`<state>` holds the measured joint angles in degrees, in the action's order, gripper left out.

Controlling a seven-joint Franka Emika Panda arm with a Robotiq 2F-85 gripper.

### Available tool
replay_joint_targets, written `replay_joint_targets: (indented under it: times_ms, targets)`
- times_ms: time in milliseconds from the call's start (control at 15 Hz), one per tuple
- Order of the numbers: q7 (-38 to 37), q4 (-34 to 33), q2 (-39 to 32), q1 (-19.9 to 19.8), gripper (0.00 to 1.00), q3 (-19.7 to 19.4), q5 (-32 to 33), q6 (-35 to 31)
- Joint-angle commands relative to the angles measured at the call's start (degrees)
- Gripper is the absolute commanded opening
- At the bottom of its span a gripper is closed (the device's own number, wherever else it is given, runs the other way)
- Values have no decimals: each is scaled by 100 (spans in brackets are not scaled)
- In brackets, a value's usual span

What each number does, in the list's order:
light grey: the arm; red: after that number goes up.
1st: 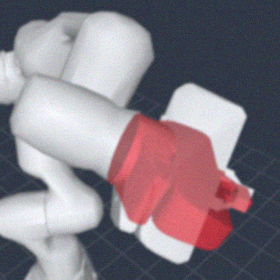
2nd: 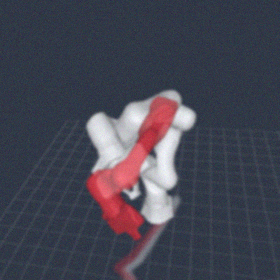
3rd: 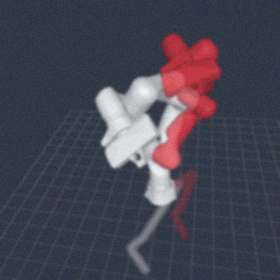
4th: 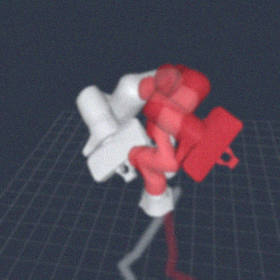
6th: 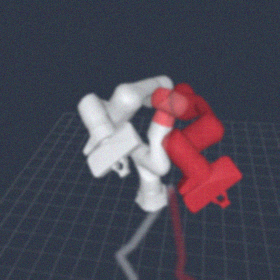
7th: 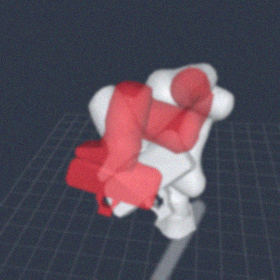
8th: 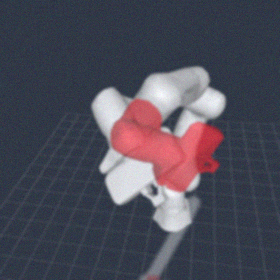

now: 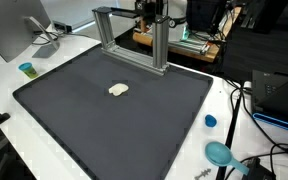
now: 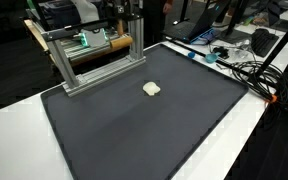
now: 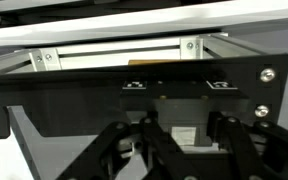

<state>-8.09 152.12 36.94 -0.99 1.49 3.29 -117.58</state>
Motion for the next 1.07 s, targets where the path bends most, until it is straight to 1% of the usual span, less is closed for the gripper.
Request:
replay_joint_targets:
  times_ms: [0, 67, 200, 267, 467, 667, 933, 1000]
  targets:
    - [200, 94, 254, -60, 79, -46, 53, 265]
    - [246, 82, 245, -76, 87, -73, 73, 258]
    - [322, 78, 269, -117, 98, -135, 68, 218]
    - [376, 31, 244, -141, 100, -173, 60, 233]
    - [545, -66, 132, -162, 100, -268, 24, 289]
    - [657, -226, -167, -101, 100, -273, -20, 436]
    - [793, -290, -188, -61, 100, -312, -95, 475]
    - [818, -311, -209, -35, 100, -351, -201, 489]
